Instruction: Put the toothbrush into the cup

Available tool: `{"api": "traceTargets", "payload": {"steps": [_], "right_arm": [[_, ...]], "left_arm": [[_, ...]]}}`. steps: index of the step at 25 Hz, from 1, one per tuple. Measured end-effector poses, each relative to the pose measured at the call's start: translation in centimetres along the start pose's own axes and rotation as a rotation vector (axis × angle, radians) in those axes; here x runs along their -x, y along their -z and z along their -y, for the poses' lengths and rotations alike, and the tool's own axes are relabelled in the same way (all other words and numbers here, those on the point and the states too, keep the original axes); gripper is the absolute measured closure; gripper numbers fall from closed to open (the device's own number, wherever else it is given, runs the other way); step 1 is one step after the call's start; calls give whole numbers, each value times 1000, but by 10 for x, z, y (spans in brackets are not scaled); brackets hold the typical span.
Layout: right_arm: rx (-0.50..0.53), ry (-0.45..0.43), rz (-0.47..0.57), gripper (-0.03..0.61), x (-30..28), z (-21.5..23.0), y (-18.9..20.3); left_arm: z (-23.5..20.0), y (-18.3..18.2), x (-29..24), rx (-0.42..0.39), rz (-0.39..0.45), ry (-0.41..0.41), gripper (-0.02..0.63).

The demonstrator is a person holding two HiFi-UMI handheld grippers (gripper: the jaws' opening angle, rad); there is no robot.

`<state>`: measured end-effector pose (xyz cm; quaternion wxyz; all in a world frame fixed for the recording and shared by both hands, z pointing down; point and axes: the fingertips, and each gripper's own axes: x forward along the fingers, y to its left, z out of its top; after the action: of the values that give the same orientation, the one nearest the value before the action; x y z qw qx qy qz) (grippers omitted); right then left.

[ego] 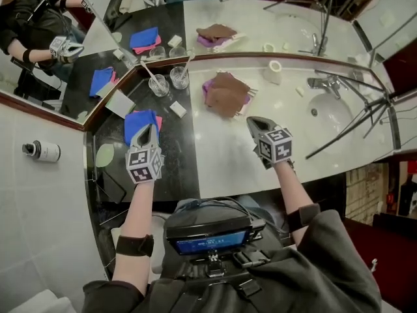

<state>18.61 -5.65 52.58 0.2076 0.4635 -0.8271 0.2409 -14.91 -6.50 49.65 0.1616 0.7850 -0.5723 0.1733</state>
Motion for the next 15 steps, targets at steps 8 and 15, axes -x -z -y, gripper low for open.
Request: {"api": "traceTargets", "payload": {"steps": [8, 15], "right_arm": [[-93, 153, 37, 563, 39, 60, 12], [-72, 181, 43, 565, 46, 73, 19]], "left_arm": [[11, 2, 4, 2, -4, 5, 609], [17, 7, 7, 24, -15, -8, 609]]}}
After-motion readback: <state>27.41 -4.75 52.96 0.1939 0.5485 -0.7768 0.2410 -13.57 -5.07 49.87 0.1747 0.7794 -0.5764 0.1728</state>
